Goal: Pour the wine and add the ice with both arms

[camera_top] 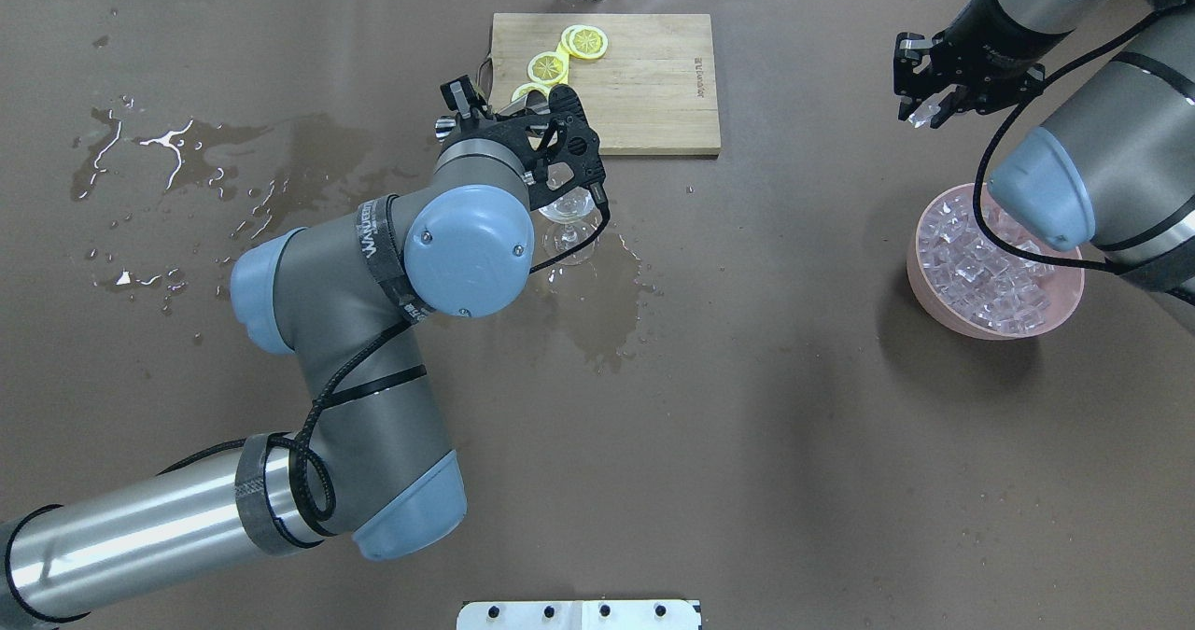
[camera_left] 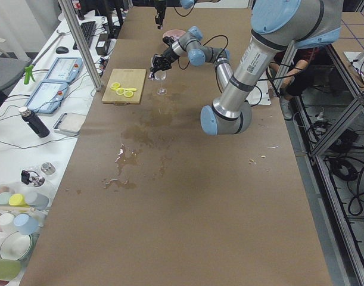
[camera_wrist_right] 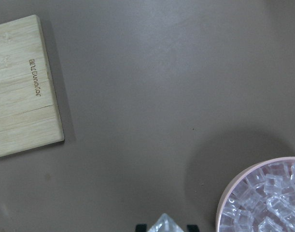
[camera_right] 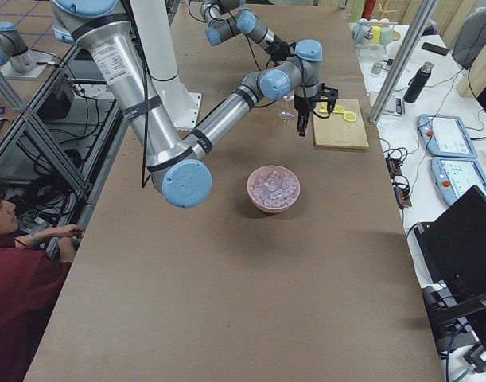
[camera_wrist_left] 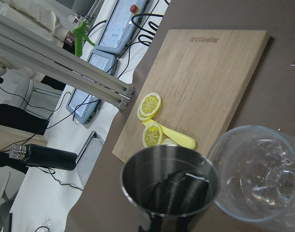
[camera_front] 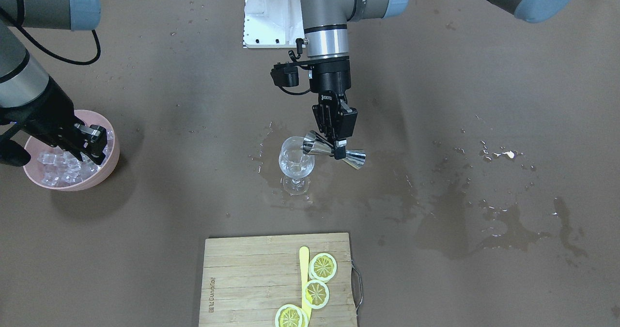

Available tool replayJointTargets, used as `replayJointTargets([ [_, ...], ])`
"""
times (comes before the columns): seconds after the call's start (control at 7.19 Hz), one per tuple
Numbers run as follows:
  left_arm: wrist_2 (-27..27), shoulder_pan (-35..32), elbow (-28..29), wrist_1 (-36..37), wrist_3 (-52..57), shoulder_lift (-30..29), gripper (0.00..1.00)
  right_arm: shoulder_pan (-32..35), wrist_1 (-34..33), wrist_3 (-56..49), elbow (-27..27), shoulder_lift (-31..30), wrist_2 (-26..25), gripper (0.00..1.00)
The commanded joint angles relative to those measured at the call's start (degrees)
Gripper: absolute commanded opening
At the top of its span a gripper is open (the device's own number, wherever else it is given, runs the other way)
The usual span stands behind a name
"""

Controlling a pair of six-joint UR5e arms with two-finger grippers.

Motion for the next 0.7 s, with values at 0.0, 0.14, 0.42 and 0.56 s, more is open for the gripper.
replayJointTargets([
  [0.0,1.89,0.01,0.17,0.29,1.92,-0.08,0.0,0.15,0.0,-0.06,0.23,-0.12,0.0,0.2],
  [0.14,1.99,0.1,0.7,0.2,3.41,-0.25,0.0,0.15,0.0,0.02,0.23,-0.21,0.0,0.2],
  [0.42,2.42,0.36,1.93,0.2,3.68,-0.52,0.0,0.15,0.0,0.02,0.23,-0.03,0.0,0.2],
  [0.56,4.86,0.97,2.28,0.2,5.69,-0.78,0.0,0.15,0.0,0.02,0.23,-0.03,0.0,0.2],
])
